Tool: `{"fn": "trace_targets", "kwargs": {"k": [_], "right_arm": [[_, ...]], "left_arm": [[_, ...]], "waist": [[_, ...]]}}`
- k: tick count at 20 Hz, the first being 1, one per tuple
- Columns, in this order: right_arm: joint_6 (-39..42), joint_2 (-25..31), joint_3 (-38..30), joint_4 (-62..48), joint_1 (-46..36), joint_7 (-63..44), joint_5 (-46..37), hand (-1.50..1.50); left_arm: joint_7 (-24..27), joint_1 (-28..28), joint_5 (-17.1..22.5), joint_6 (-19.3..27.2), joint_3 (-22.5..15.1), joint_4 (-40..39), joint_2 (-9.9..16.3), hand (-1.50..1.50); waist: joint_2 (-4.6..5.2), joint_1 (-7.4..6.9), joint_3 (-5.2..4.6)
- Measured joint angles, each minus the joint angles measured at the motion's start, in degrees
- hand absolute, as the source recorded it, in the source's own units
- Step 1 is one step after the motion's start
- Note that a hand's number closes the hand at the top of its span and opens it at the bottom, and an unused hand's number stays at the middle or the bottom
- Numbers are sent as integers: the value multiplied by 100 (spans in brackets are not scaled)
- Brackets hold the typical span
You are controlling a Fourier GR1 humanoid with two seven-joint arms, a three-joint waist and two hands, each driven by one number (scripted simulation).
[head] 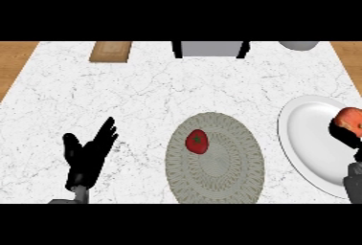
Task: Pick the squash from the placemat and place it in the plate
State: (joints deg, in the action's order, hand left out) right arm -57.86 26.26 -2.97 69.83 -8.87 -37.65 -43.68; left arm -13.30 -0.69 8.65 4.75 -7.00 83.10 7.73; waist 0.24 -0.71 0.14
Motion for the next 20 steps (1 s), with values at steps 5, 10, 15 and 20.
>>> {"fn": "trace_targets", "kwargs": {"k": [5, 10, 15, 20], "right_arm": [[852, 195, -76, -938, -335, 743, 1179, -150], [1234, 68, -580, -1686, -612, 2549, 2401, -150], [1369, -68, -1361, -1861, -803, 4204, 3401, -150], [1693, -301, -2178, -1881, -553, 5512, 4351, -150]], "left_arm": [[45, 86, -54, 0, 7, -123, -21, 0], [126, 74, -58, -59, 20, -206, -37, 0], [203, 4, -102, -33, 9, -195, -75, 0], [202, -48, -116, -35, 59, -163, -63, 0]], "waist": [[17, -34, 7], [19, -30, 13], [6, 0, 18], [-13, 52, 5]]}}
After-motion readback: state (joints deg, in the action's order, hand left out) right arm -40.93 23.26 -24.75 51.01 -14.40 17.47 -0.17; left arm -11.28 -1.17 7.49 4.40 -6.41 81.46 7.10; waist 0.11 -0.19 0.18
